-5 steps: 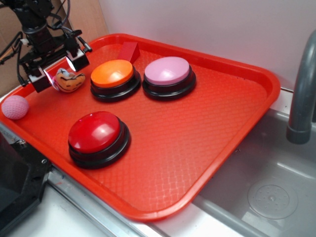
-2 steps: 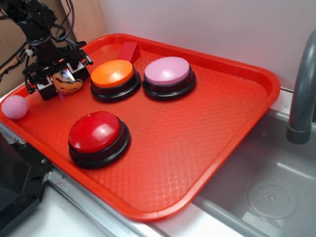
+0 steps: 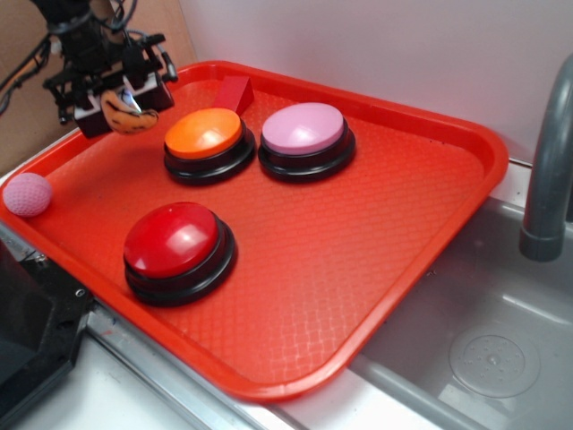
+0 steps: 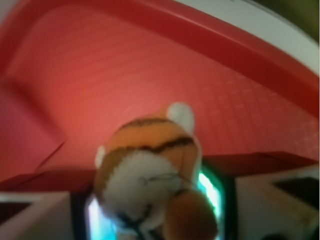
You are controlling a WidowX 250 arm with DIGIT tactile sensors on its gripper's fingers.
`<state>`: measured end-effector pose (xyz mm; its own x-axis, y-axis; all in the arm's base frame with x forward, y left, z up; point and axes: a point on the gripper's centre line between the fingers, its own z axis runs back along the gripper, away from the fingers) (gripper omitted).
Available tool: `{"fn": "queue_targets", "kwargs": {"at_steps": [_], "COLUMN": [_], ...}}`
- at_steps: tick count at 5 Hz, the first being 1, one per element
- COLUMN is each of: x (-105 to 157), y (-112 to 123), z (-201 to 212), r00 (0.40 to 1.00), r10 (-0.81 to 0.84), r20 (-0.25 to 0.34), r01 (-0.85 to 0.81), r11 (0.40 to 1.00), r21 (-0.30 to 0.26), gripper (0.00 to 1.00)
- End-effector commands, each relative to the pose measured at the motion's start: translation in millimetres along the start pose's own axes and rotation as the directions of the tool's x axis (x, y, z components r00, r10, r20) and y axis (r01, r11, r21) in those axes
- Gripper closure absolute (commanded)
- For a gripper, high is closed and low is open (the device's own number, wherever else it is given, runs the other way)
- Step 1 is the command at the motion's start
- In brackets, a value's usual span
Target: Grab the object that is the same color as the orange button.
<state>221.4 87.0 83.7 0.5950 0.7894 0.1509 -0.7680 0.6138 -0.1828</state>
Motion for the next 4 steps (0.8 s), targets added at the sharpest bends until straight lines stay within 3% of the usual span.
{"fn": "queue_targets", "kwargs": {"at_steps": [1,3,4], "x": [-33.6,-75.2,-75.6], "y": [-18.4,-19.9,-16.8], "z": [80.3,99.1,87.4], "r00": [0.879,0.588,0.613], "r10": [-0.448,-0.787,-0.757], "r20": [-0.165,-0.185,-0.225], "r01": [0.435,0.769,0.732], "r11": [0.894,0.615,0.652], "r21": [-0.112,-0.176,-0.197], "gripper": [1.0,1.0,1.0]}}
